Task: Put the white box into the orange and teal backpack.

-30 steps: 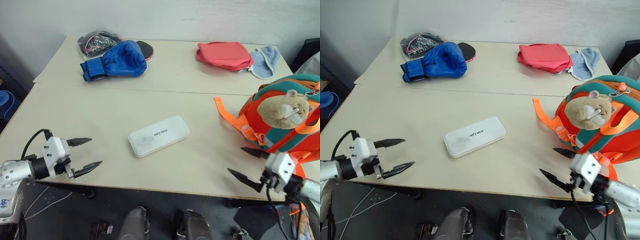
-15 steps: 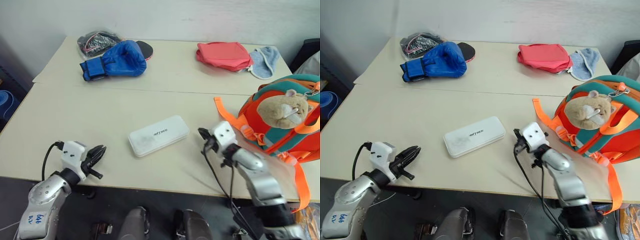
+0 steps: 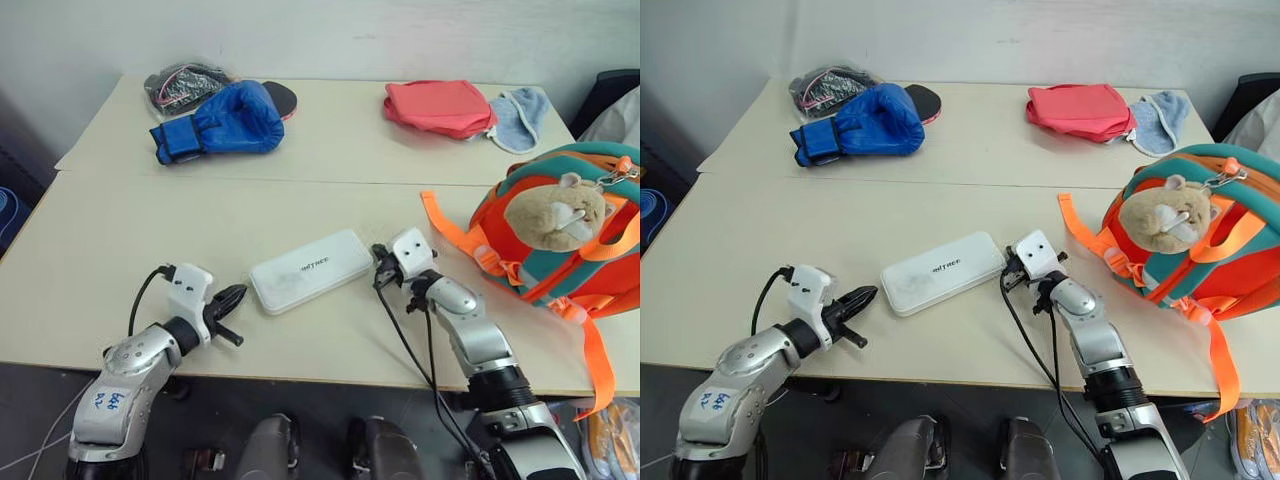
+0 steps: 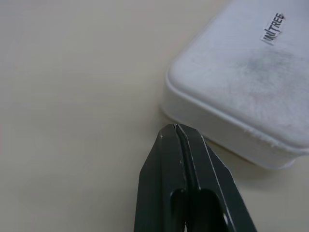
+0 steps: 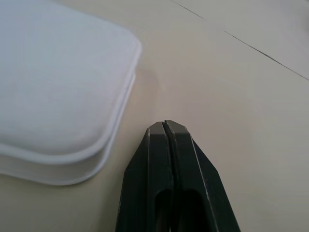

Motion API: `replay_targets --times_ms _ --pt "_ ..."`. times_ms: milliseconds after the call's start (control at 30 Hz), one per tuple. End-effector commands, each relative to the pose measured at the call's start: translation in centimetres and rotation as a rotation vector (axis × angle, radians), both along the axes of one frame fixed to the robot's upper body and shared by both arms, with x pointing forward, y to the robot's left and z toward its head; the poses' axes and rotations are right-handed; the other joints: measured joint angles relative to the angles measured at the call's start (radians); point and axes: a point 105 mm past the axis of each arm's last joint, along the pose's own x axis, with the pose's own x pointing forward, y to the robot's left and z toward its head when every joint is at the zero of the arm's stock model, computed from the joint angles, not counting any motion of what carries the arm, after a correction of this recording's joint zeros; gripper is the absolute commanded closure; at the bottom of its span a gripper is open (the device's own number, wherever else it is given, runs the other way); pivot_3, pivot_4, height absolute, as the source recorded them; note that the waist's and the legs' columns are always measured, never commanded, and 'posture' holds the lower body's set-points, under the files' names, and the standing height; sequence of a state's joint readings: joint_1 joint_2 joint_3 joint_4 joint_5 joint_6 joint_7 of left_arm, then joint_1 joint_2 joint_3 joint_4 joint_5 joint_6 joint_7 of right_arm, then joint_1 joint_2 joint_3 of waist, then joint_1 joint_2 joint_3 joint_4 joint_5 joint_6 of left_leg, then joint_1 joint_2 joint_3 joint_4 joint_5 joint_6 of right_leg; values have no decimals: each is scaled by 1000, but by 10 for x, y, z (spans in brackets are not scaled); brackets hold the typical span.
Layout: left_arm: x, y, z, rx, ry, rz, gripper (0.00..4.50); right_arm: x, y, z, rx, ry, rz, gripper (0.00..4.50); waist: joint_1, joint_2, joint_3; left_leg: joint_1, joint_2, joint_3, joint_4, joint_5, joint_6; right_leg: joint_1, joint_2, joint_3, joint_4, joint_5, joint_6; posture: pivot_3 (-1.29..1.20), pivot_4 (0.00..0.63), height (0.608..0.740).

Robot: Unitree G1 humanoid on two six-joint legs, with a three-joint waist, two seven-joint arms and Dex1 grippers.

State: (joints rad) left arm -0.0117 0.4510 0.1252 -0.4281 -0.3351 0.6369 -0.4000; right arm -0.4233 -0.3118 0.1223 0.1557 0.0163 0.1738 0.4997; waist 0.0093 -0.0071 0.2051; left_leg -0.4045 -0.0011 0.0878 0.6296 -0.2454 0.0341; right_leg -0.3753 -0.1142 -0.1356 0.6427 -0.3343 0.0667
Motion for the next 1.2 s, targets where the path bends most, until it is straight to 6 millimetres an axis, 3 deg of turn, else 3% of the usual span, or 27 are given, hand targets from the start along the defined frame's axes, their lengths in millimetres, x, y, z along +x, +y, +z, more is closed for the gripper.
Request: replay_targets --times_ms 33,333,600,767,867,967,1133,1200 --pt "3 -5 1 42 -15 -37 4481 -11 4 12 34 -3 96 4500 -5 0 0 0 0 0 0 0 0 0 0 0 0 0 0 0 150 740" --pt "11 -24 4 56 -35 -143 4481 -59 6 0 -29 129 352 4500 -5 0 0 0 0 1 0 -1 1 0 0 2 -1 0 0 0 150 740" --pt "9 -28 5 49 -38 -174 4481 -82 -24 -8 -77 208 309 4500 9 -1 -1 1 1 2 0 -3 1 0 0 2 -2 0 0 0 150 740" --pt "18 0 8 -1 15 -108 3321 -79 -47 -5 -117 214 258 4500 15 -1 -1 1 1 3 1 -4 0 0 0 3 -2 0 0 0 150 740" --pt "17 26 -5 -127 322 -95 2464 -79 -51 -4 -129 213 257 4500 17 -2 0 0 2 2 1 -4 0 0 0 2 -2 0 0 0 150 740" --pt "22 39 3 -297 510 -111 1597 -78 -50 -4 -141 210 265 4500 13 -2 0 1 1 3 1 -3 0 0 0 2 -1 0 0 0 150 740" --pt "18 25 23 -501 765 -252 140 -77 -50 -2 -144 201 271 4500 10 -3 0 2 1 4 1 -2 0 -1 0 4 1 0 1 0 150 740" --pt "16 16 28 -528 865 -283 25 -76 -49 -2 -144 197 275 4500 11 -3 0 2 1 4 1 -3 -1 -1 0 4 0 0 1 0 150 740"
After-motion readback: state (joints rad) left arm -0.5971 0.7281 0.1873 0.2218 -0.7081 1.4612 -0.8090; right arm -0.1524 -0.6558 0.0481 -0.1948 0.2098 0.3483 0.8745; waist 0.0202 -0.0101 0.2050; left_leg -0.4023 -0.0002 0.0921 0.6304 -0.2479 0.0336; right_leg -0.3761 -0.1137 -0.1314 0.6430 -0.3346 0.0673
